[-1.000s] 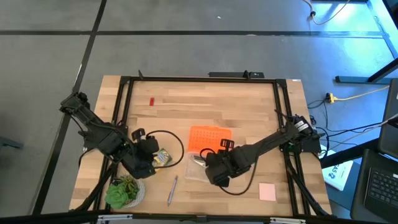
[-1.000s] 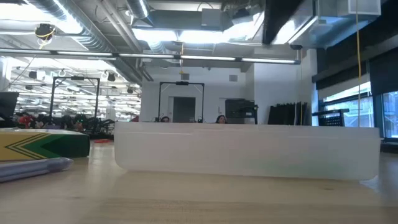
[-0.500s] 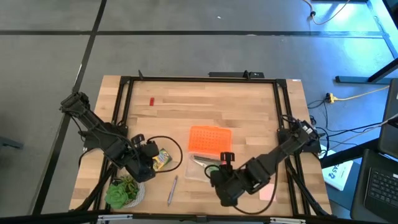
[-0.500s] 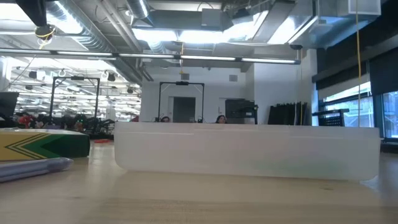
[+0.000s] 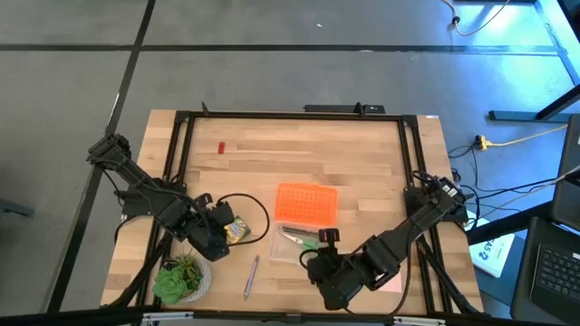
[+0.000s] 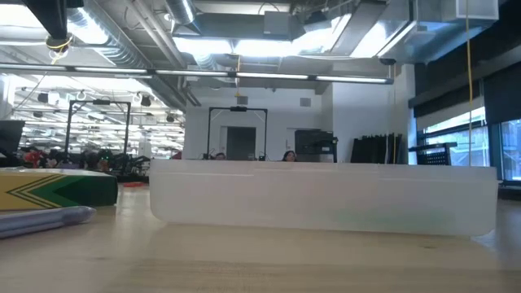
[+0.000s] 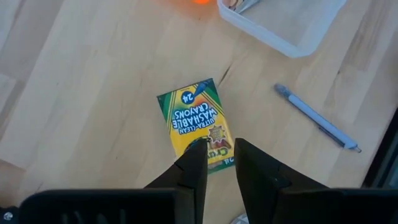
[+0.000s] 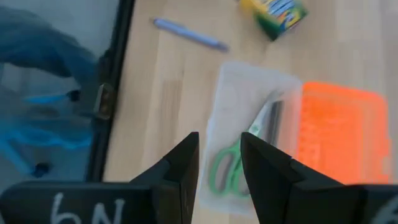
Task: Pack school essentials
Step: Put the yellow crayon box into the orange supply box
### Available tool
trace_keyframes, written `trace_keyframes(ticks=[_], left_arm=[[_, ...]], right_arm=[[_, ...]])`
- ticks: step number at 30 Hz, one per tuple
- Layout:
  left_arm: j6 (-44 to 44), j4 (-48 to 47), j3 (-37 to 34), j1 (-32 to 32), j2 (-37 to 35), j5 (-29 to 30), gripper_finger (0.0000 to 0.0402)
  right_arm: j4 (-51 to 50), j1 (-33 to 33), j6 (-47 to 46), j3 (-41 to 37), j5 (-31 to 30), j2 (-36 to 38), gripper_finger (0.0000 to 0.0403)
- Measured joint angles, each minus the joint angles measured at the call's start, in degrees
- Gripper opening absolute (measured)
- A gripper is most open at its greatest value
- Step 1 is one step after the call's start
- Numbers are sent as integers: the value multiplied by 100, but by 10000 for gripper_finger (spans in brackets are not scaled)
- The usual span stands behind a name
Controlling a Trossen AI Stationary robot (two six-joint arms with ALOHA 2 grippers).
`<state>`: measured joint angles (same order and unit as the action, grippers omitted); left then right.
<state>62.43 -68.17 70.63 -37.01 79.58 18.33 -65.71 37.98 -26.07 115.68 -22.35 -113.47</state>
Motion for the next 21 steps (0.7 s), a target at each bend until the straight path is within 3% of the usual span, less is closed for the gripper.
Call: trace_keyframes(ticks=[7,21], left_arm=[[46,13,1,-2,0,-174,74],[195,96,1,-2,0,-175,73]], right_arm=[[45,-126,85,0,-501,0,120],[277,-223,84,0,-457,0,120]])
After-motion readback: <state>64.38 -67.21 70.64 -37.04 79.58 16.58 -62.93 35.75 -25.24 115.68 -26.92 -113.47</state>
